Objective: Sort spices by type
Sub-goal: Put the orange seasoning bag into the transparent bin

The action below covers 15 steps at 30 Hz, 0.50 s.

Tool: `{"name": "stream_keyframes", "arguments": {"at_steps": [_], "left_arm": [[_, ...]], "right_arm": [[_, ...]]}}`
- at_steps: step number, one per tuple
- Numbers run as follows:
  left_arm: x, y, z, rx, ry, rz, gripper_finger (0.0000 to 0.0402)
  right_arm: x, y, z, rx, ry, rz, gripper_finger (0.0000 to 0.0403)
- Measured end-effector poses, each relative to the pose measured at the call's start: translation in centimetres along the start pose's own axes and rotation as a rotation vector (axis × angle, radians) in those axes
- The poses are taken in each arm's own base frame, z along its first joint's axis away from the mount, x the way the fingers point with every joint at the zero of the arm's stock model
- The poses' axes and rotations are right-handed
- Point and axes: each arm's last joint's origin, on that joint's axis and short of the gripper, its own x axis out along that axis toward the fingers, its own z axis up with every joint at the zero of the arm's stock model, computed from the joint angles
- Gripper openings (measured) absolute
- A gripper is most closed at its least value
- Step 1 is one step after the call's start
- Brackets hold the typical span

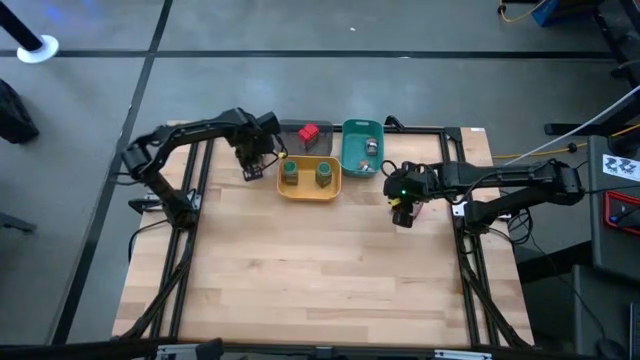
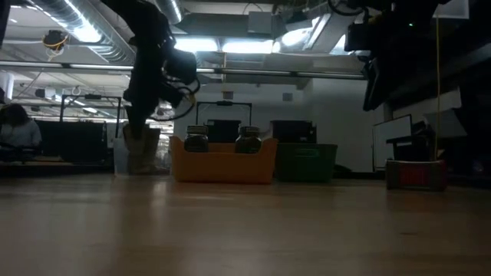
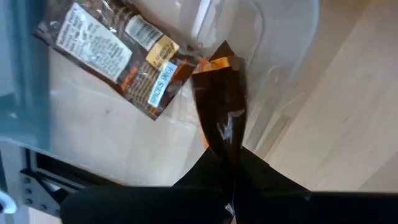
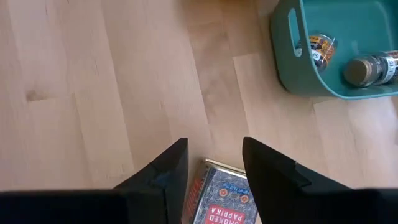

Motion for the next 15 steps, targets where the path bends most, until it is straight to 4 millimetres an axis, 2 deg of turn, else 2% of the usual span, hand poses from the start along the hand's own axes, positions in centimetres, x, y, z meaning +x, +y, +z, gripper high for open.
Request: {"name": "stream_keyframes", "arguments": {"at_steps": [7,15], "left_arm": [[1.3,0.0,0.7,-0.065,0.052,0.019,0.0013],[1.4,0.1,0.7,-0.124,0.062,0.043,0.0088]], "right_arm": [[0.0,0.0,0.0,0.001,0.000,0.000,0.0154],[0.0,0.0,0.0,0.001,0.000,0.000,0.0154]]}}
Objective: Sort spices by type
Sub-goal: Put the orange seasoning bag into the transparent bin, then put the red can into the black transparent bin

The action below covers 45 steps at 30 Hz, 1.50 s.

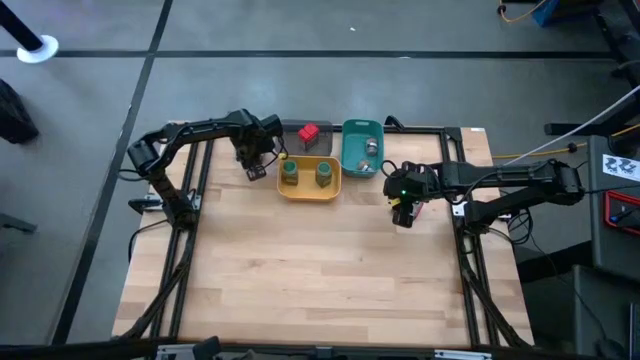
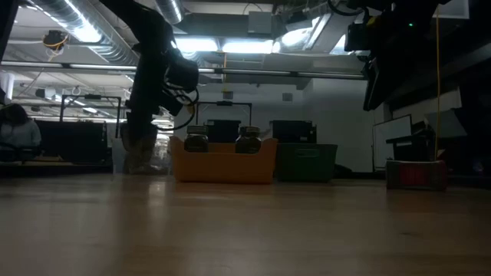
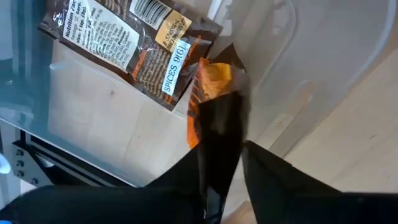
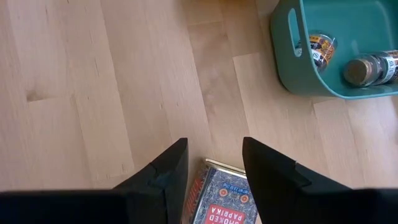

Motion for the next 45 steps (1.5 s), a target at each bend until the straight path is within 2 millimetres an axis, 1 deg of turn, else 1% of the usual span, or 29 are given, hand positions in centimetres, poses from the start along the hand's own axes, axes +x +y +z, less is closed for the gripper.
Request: {"name": "stream_keyframes", "arguments": {"at_steps": [5,10,13,18,22,24,29,32,36,45], "left_arm": [[0.0,-0.1,-0.3,0.063,0.026,-0.005,0.0112],[-0.3,-0.1,-0.8,0.089,0.082,-0.016,0.0116],[-0.8,0.1,-0.7,0.080,0.076,-0.015,0.0116],[-2.2,0.6,0.0,0.064,0.021,-0.004,0.0116],[-3.6,1.0,0.6,0.049,-0.035,0.006,0.0116],[-4.2,1.2,0.8,0.042,-0.060,0.011,0.0116],[-5.7,1.5,1.3,0.034,-0.111,0.021,0.0116],[-6.5,1.4,1.5,0.039,-0.140,0.026,0.0116],[-7.4,0.9,1.8,0.077,-0.171,0.033,0.0116],[-9.7,0.0,2.4,0.100,-0.260,0.046,0.0116]], "right_arm": [[0.0,0.0,0.0,0.000,0.001,0.000,0.0154],[0.0,0.0,-0.3,0.012,0.028,-0.003,0.0154],[0.0,-0.1,-0.6,0.019,0.062,-0.007,0.0154],[-0.1,-0.1,-1.1,0.012,0.116,-0.014,0.0154],[0.0,-0.1,-1.3,0.077,0.130,-0.020,0.0154],[0.3,-0.1,-1.5,0.109,0.135,-0.023,0.0154],[1.9,0.0,-3.3,0.167,0.216,-0.046,0.0154],[3.1,0.0,-4.5,0.194,0.253,-0.059,0.0154],[3.9,0.1,-5.2,0.217,0.269,-0.067,0.0154],[3.9,0.0,-5.2,0.215,0.257,-0.100,0.0154]]}}
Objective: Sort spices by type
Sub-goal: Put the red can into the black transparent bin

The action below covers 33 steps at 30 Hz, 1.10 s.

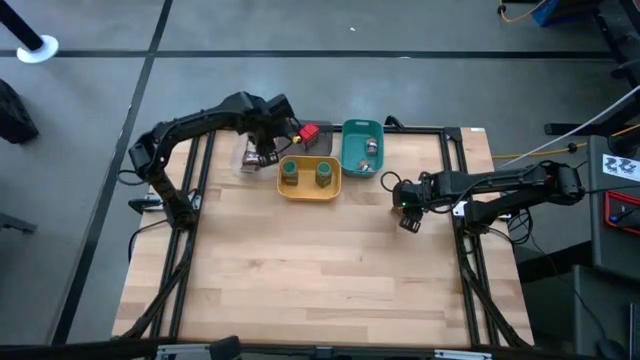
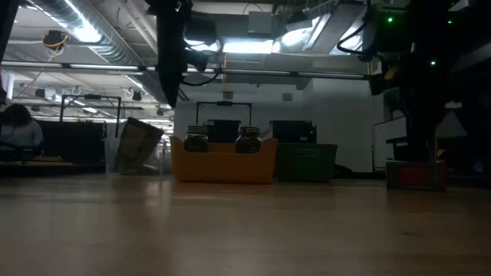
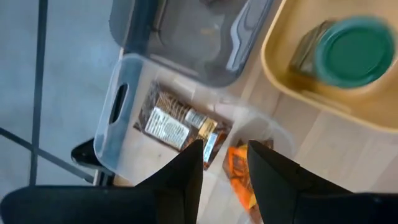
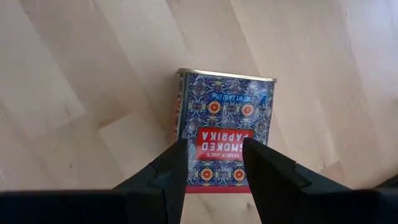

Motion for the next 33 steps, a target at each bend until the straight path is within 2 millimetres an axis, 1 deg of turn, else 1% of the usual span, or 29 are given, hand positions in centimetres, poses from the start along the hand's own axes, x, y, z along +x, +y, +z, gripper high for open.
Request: {"name": "stream_keyframes", "arguments": {"at_steps": [7,11,16,20,23,33], "left_arm": [[-0.8,-2.1,1.1,-0.042,-0.080,-0.002,0.0116],[-1.4,-3.7,2.2,-0.092,-0.184,-0.009,0.0116],[-2.2,-5.4,3.5,-0.080,-0.316,-0.019,0.0116],[-2.9,-6.6,4.3,-0.099,-0.404,-0.034,0.0116],[-3.2,-7.3,4.6,-0.120,-0.439,-0.048,0.0116],[-3.6,-8.8,4.5,-0.087,-0.446,-0.065,0.0116]], "right_arm": [[0.0,-0.2,0.1,0.000,-0.025,-0.060,0.0154],[0.0,-0.3,0.1,0.008,-0.043,-0.105,0.0154],[-0.1,-0.6,0.4,0.053,-0.107,-0.207,0.0154],[0.0,-0.5,0.9,0.066,-0.153,-0.234,0.0154],[0.4,-0.3,1.2,0.065,-0.155,-0.238,0.0154],[2.7,0.5,1.8,0.029,-0.067,-0.275,0.0154]]}}
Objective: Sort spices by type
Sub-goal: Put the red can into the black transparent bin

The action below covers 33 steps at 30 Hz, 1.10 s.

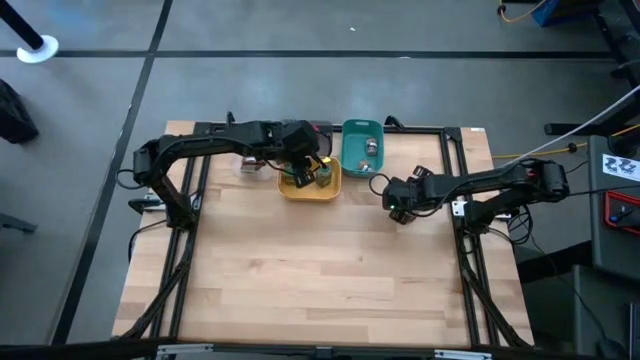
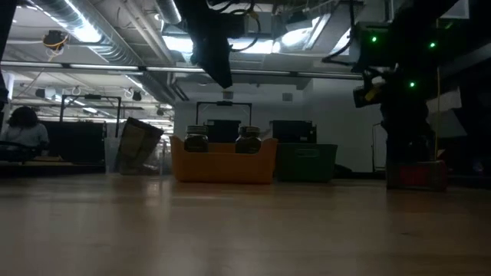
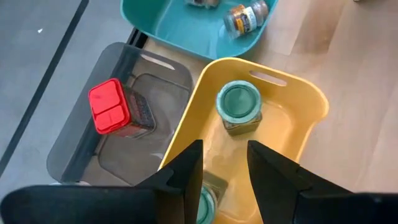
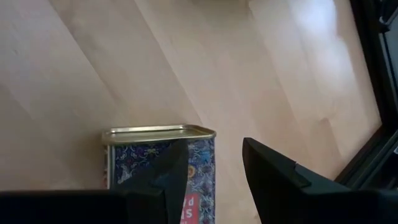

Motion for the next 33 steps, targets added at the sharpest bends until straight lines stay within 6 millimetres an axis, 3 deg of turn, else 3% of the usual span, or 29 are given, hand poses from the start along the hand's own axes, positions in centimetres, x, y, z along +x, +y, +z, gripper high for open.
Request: {"name": "stream_keyframes", "arguments": {"at_steps": [11,22,28,33], "left_arm": [[-0.2,-1.0,0.0,0.023,-0.006,-0.016,0.0116],[-0.6,-2.4,-0.1,0.052,-0.015,-0.038,0.0116],[-1.1,-4.1,0.2,0.015,-0.065,-0.071,0.0116],[-1.6,-6.7,0.7,0.022,-0.197,-0.130,0.0116]], "right_arm": [[0.3,1.2,-0.1,0.011,0.021,0.022,0.0154],[-1.8,5.5,-0.9,0.038,-0.075,0.271,0.0154],[-3.4,8.2,-1.3,-0.002,-0.160,0.455,0.0154],[-4.8,9.3,-1.2,-0.031,-0.227,0.501,0.0154]]}}
